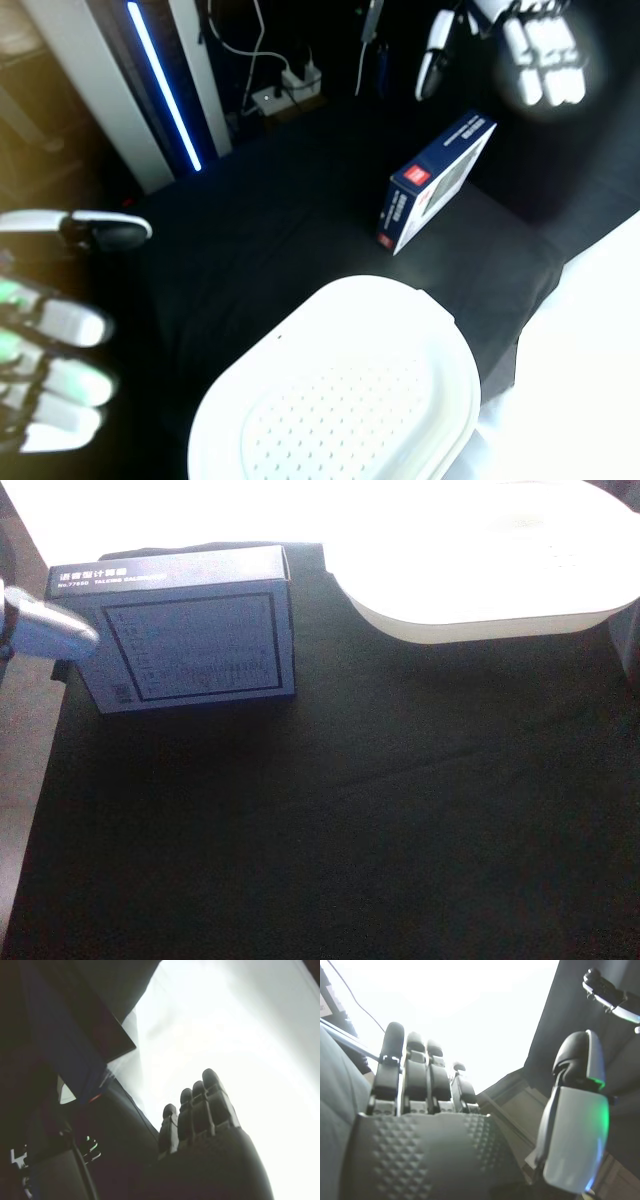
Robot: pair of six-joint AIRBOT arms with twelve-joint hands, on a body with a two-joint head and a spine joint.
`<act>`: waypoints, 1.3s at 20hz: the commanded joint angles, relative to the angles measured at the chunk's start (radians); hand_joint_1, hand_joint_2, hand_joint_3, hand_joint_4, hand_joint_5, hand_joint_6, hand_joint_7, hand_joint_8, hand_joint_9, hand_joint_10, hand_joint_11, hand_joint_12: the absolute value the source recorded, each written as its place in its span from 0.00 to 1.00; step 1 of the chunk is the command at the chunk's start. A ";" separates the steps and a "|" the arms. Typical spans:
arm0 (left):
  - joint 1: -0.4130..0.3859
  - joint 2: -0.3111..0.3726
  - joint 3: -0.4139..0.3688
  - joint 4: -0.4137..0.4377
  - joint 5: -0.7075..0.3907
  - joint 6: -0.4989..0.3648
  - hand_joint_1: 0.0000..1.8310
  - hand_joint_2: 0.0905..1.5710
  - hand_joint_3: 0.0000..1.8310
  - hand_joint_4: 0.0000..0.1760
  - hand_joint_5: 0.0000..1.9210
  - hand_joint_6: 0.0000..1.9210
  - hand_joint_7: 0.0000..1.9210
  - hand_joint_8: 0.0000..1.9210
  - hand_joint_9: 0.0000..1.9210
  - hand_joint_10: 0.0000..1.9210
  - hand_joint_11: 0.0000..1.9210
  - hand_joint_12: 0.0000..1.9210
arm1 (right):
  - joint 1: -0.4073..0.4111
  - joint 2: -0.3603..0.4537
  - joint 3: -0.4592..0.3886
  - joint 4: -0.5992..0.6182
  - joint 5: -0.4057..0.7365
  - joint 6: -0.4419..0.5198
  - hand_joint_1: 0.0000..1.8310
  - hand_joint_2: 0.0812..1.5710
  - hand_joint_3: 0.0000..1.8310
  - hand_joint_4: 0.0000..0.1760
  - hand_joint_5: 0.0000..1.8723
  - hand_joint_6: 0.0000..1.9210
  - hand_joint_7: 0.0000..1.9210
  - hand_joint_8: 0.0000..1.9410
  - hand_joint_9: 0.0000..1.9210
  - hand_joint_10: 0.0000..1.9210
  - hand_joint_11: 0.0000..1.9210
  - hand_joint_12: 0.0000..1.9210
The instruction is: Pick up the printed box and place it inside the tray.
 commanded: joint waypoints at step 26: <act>-0.148 -0.302 0.190 -0.061 0.229 0.251 0.24 0.42 0.00 0.00 0.00 0.00 0.06 0.00 0.05 0.01 0.06 0.01 | 0.010 -0.039 0.014 0.013 0.117 0.006 0.47 0.43 0.00 0.73 0.24 0.00 0.10 0.01 0.08 0.01 0.05 0.04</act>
